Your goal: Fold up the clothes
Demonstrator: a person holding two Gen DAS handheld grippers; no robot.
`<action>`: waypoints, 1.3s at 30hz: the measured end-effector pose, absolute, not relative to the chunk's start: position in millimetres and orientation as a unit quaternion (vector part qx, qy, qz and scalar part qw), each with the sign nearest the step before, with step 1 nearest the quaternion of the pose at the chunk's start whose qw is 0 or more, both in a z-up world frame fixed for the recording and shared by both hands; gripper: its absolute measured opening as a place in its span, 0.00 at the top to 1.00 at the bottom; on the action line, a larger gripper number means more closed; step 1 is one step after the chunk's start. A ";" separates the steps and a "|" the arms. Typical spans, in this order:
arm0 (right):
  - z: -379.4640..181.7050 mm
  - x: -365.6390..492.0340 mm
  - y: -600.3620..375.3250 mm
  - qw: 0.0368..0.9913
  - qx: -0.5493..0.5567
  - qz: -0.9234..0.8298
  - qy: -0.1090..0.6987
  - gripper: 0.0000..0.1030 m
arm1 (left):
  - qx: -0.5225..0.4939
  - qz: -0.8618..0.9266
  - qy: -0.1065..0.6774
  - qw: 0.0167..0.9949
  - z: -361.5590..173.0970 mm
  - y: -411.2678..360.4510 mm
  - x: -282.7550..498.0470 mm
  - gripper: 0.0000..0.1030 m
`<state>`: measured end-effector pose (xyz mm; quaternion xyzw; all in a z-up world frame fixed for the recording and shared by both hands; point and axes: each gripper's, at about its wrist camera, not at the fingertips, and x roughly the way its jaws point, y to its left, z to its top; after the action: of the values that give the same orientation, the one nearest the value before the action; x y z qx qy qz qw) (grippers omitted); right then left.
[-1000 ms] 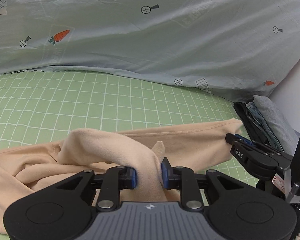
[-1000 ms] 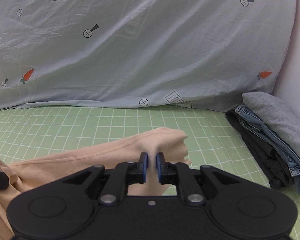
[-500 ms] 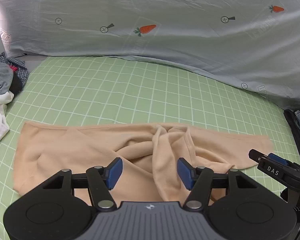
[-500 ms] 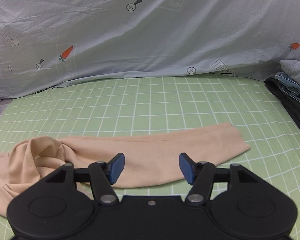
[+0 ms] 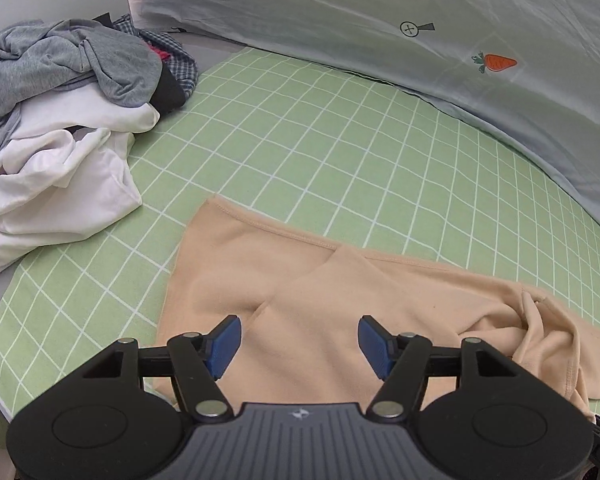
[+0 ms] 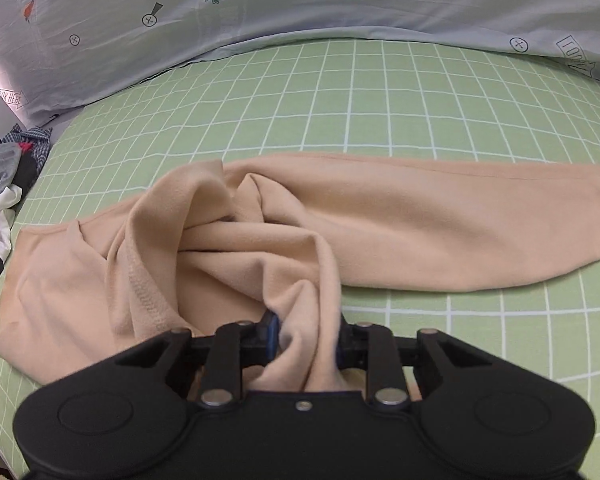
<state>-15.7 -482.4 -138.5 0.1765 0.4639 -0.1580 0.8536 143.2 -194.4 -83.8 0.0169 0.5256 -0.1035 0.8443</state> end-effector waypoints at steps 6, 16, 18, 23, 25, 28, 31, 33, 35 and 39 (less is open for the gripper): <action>-127.1 29.0 -515.6 0.877 -0.009 -0.188 0.442 0.87 | 0.034 -0.103 0.544 0.832 -109.0 -214.8 165.7 0.36; -90.7 34.9 -556.0 0.895 0.034 -0.289 0.337 0.31 | 0.059 -0.110 0.578 0.806 -141.8 -244.9 155.1 0.36; -99.3 27.1 -542.8 0.900 0.063 -0.265 0.340 0.25 | 0.071 -0.116 0.582 0.802 -146.2 -251.0 151.1 0.36; -130.3 38.2 -507.5 0.895 -0.029 -0.227 0.384 0.18 | 0.098 -0.125 0.579 0.799 -152.7 -261.3 142.7 0.36; -138.0 44.3 -503.4 0.892 -0.062 -0.223 0.389 0.17 | 0.100 -0.124 0.578 0.800 -153.8 -261.8 140.3 0.34; -145.2 53.1 -497.7 0.874 -0.130 -0.251 0.394 0.20 | 0.105 -0.121 0.576 0.801 -154.4 -262.7 138.9 0.30; -138.5 48.5 -484.2 0.876 -0.176 -0.266 0.362 0.20 | 0.101 -0.114 0.579 0.801 -155.2 -262.3 140.1 0.25; -132.6 43.2 -473.3 0.882 -0.196 -0.264 0.336 0.20 | 0.095 -0.109 0.581 0.801 -156.5 -260.4 141.7 0.22; -134.0 43.4 -464.1 0.888 -0.213 -0.236 0.333 0.21 | 0.093 -0.107 0.583 0.800 -157.0 -260.4 142.1 0.21; -149.0 56.0 -466.6 0.883 -0.198 -0.206 0.373 0.46 | 0.102 -0.105 0.579 0.802 -157.8 -262.4 141.3 0.18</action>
<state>56.0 -466.6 -149.0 -0.1978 0.3734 -0.2061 0.8826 141.3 -262.4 -157.8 0.1023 0.5790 -0.1048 0.8020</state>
